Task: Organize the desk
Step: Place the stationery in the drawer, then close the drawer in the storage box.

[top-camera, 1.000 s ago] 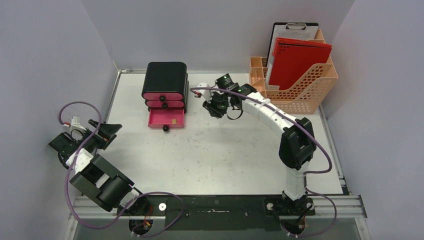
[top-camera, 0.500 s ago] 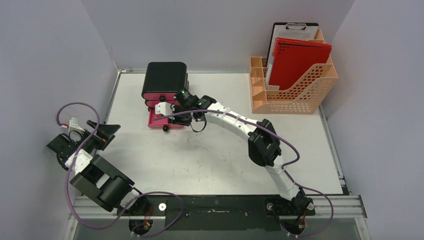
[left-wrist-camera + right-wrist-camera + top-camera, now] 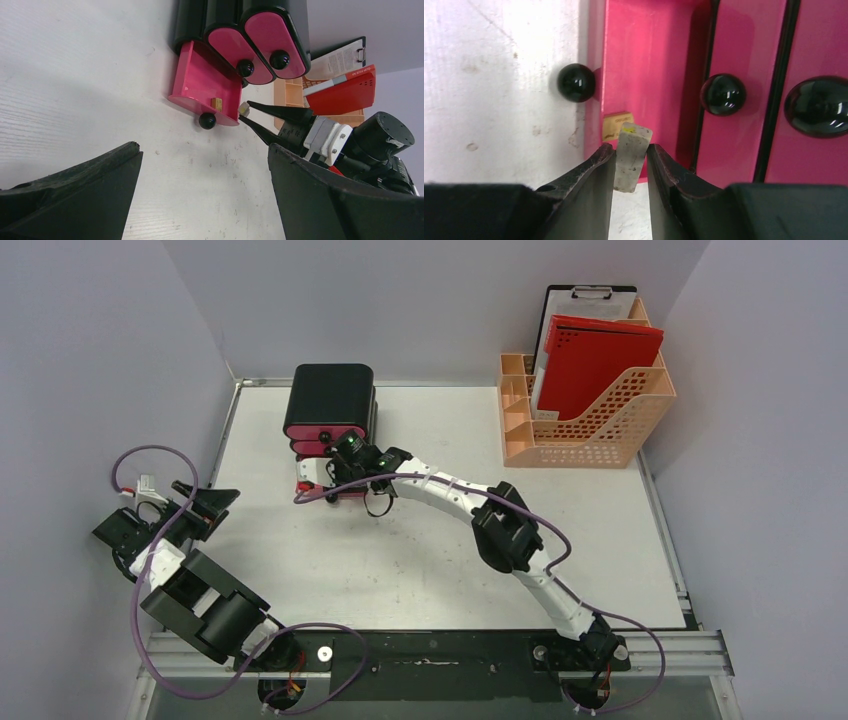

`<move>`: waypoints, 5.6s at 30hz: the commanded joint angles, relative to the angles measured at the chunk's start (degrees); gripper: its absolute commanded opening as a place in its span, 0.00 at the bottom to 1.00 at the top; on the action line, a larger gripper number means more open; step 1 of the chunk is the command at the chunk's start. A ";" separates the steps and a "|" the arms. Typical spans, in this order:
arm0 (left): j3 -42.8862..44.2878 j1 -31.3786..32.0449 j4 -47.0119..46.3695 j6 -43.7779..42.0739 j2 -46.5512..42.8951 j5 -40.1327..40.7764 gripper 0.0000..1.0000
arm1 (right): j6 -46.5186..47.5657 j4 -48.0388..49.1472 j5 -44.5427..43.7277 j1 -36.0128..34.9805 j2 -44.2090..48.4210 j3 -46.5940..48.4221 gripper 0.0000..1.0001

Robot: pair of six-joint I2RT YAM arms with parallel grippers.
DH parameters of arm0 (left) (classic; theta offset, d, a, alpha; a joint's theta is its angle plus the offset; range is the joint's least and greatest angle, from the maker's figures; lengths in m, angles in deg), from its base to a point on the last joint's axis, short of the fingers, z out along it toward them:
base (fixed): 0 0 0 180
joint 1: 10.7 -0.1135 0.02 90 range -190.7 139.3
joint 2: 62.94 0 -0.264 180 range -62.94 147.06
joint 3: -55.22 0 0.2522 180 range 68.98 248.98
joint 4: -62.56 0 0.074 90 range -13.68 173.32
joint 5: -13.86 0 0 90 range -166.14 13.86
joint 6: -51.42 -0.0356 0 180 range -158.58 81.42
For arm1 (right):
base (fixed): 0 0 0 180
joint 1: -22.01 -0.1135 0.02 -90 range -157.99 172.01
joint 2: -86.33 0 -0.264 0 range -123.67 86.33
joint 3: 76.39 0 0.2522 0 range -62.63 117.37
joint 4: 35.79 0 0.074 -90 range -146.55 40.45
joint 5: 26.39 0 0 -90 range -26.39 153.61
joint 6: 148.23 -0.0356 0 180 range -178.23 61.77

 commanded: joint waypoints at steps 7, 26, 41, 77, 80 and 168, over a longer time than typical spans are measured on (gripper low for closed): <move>0.44 -1.16 -2.41 -0.81 -1.28 -0.23 0.96 | 2.79 5.93 -3.87 0.16 -2.17 4.17 0.46; -3.64 22.05 -7.98 -12.43 -16.24 20.98 0.96 | -10.13 -6.42 1.45 4.84 20.26 -7.39 0.73; -8.02 46.85 -20.61 -16.83 -8.61 43.72 0.93 | -26.37 5.15 18.70 29.28 41.54 -38.20 0.74; -1.37 61.04 -22.72 -14.87 11.91 60.57 0.37 | -31.61 16.86 32.48 43.50 48.06 -54.08 0.90; -1.40 61.46 -23.72 -14.37 10.92 61.74 0.34 | -31.63 16.89 32.48 43.58 47.91 -54.10 0.90; -9.63 80.29 -74.89 -64.13 25.98 90.54 0.50 | -32.75 17.55 33.53 44.28 48.67 -55.10 0.90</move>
